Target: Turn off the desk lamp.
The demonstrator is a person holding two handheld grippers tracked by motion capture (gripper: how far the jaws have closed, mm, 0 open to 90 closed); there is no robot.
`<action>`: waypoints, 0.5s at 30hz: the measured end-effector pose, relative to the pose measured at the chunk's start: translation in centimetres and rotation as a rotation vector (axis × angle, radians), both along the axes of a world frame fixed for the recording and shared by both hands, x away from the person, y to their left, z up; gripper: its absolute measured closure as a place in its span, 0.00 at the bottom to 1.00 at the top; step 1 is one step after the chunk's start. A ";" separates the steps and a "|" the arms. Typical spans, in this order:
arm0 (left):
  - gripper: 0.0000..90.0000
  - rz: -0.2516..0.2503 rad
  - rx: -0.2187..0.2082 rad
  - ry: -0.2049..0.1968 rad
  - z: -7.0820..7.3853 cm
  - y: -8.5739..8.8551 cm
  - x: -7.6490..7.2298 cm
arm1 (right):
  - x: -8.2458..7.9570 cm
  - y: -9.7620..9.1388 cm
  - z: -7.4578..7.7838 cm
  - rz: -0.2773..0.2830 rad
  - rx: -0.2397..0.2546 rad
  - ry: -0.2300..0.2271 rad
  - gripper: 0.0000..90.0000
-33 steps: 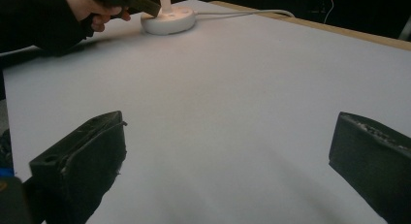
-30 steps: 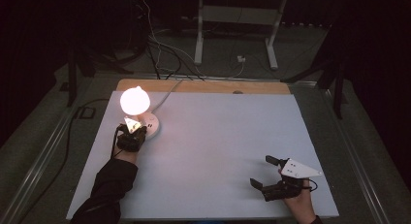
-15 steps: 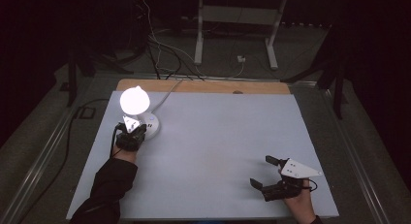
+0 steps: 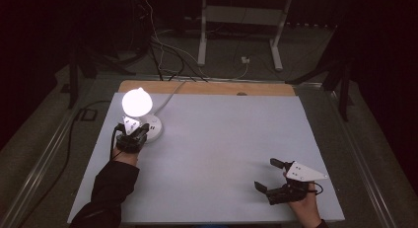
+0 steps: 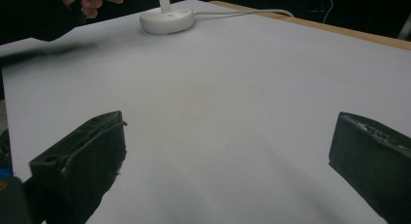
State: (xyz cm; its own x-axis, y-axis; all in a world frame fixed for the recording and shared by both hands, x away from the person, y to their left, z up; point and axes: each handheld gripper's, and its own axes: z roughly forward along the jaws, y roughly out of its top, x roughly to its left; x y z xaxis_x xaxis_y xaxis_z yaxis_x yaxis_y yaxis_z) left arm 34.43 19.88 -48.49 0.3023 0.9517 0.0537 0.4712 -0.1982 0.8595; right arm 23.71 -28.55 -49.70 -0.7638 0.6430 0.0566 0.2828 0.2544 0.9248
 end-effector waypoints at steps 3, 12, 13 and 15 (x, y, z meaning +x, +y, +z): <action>1.00 0.000 0.000 0.006 -0.2 0.0 0.0 | 0.0 0.0 0.0 0.001 -0.001 0.001 0.00; 1.00 0.006 0.007 0.025 -1.1 0.0 0.2 | 0.0 0.0 0.0 0.000 0.001 0.000 0.00; 1.00 0.004 0.010 0.027 -1.1 0.0 0.2 | 0.0 0.0 0.0 0.000 0.001 0.000 0.00; 1.00 0.005 0.012 0.027 -1.2 0.1 0.3 | 0.0 0.0 0.0 0.002 0.000 0.001 0.00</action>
State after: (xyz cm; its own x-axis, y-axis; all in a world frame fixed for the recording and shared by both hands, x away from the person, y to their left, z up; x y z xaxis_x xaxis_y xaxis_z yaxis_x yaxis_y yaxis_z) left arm 34.72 19.93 -49.74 0.2993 0.9525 0.0567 0.4951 -0.2058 0.8441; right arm 23.70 -28.53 -49.70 -0.7648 0.6417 0.0570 0.2831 0.2552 0.9245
